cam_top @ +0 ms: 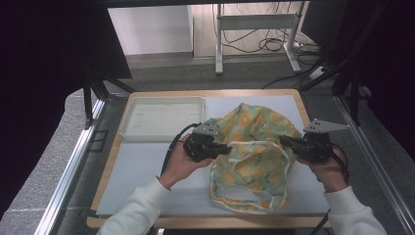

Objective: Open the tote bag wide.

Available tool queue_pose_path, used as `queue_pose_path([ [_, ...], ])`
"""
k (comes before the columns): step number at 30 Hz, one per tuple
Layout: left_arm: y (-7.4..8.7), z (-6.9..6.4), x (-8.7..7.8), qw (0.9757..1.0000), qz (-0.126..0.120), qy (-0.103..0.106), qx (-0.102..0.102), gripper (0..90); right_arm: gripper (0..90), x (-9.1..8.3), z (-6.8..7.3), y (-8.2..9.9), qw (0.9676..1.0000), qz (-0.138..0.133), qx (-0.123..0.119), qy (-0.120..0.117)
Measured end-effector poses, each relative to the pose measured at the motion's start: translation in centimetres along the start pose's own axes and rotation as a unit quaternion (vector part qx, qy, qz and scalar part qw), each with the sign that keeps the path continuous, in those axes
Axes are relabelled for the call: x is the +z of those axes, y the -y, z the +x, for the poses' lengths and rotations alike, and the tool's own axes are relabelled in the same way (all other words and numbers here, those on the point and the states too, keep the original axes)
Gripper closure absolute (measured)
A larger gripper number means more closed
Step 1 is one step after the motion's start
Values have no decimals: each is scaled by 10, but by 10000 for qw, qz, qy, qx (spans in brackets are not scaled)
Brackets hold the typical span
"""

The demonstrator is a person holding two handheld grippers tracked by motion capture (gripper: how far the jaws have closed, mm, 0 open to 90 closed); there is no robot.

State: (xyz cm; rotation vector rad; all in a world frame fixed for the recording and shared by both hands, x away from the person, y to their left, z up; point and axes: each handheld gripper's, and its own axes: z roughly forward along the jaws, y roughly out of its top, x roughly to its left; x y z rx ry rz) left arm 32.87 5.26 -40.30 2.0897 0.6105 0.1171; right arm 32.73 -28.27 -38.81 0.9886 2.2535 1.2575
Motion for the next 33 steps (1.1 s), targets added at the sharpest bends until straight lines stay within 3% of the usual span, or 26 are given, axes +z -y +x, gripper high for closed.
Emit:
queue_pose_path([
  [16,-13,14,-7,9997,-130,-199,-83,900,887,6,0,-20,9996,-38,-263,117],
  [33,-49,31,-29,9972,-396,-634,-82,900,887,16,-8,-64,9979,-345,-442,310],
])
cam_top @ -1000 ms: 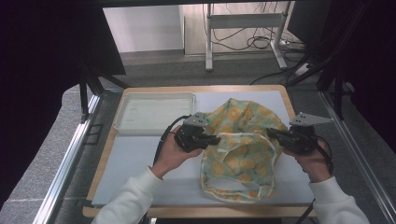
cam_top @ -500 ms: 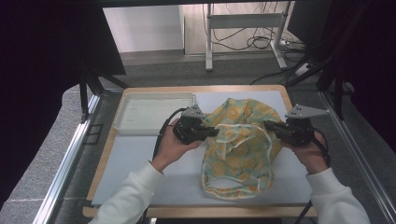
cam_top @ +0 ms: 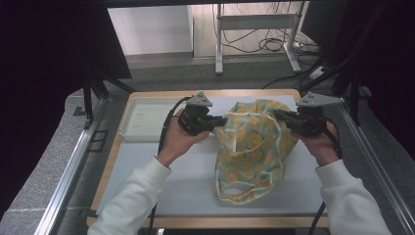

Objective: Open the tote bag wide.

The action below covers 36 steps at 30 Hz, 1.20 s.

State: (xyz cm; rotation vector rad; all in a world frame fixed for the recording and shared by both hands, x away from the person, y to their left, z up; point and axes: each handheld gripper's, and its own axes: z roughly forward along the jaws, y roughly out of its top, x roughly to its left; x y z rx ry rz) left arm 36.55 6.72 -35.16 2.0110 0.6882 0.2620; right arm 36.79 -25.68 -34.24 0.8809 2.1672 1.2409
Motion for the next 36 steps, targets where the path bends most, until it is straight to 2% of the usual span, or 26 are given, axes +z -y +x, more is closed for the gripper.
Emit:
queue_pose_path([
  [7,-5,6,6,9999,108,-88,-22,900,887,6,-4,-13,9999,1,-85,99],
  [14,-9,15,8,9997,91,-208,-82,900,887,16,-11,-20,9999,11,-97,104],
  [25,-22,47,6,9975,77,-651,-256,900,887,42,-20,-39,9998,-32,-136,159],
  [31,-27,63,14,9956,106,-851,-381,900,887,58,-33,-41,9997,-13,18,249],
  [36,-30,70,19,9950,103,-892,-448,900,887,65,-46,-38,9991,1,183,376],
])
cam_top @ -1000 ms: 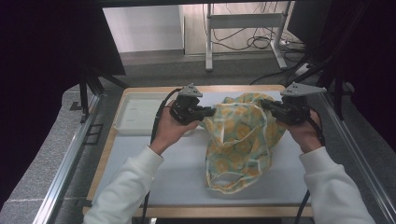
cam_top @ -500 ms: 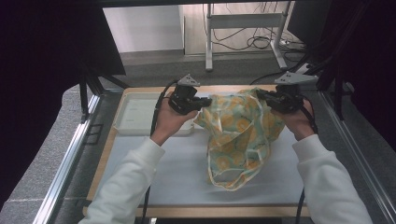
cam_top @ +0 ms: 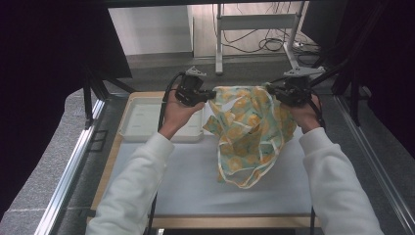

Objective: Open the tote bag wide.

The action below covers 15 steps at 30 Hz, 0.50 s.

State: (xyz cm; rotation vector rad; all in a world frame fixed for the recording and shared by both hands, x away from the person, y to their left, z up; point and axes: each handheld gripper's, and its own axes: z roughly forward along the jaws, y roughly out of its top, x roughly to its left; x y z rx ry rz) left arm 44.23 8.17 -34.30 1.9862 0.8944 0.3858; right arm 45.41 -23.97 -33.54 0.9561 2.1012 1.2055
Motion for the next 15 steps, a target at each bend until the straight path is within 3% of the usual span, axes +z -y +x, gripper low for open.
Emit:
queue_pose_path([
  [7,-5,5,9,9999,36,-148,-55,900,887,5,-11,1,9998,5,109,152],
  [15,-5,15,32,9989,274,-360,-125,899,887,25,-18,11,9989,320,245,258],
])
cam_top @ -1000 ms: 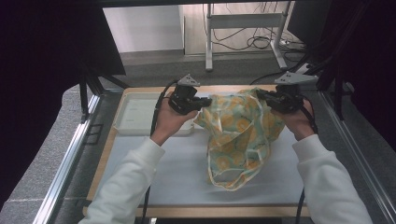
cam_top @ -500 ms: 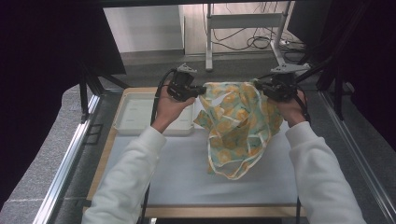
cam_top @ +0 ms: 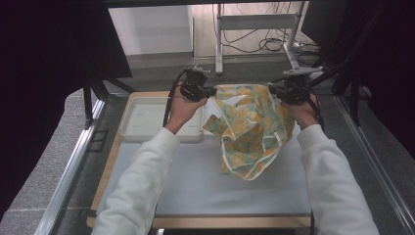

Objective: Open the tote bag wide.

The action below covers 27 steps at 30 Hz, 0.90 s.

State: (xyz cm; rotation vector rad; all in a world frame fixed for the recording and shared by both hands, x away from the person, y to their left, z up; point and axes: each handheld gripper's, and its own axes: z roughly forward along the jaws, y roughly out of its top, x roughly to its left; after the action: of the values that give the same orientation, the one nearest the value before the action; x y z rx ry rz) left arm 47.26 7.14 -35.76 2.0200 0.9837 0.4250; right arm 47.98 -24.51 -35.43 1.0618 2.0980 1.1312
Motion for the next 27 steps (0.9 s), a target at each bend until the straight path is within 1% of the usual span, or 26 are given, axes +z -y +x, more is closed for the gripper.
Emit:
queue_pose_path([
  [4,0,3,10,9999,113,-104,-4,899,887,12,-2,4,9999,156,-13,55],
  [8,-1,7,20,9996,226,-183,-30,899,887,22,-5,9,9995,288,55,81],
  [12,0,13,34,9989,337,-258,-182,899,886,34,-9,16,9989,433,160,62],
  [14,2,16,43,9984,415,-268,-259,899,886,40,-9,20,9984,517,207,71],
  [17,6,19,55,9977,549,-285,-279,899,886,49,-9,27,9977,646,208,62],
  [18,7,18,58,9976,575,-274,-288,899,887,52,-9,29,9974,691,223,47],
  [21,11,17,66,9972,666,-258,-234,899,886,58,-10,38,9968,772,231,12],
  [23,15,16,71,9970,696,-208,-250,899,886,61,-12,45,9958,877,258,8],
  [27,22,11,79,9964,799,-163,-212,899,886,64,-17,55,9941,1028,329,-40],
])
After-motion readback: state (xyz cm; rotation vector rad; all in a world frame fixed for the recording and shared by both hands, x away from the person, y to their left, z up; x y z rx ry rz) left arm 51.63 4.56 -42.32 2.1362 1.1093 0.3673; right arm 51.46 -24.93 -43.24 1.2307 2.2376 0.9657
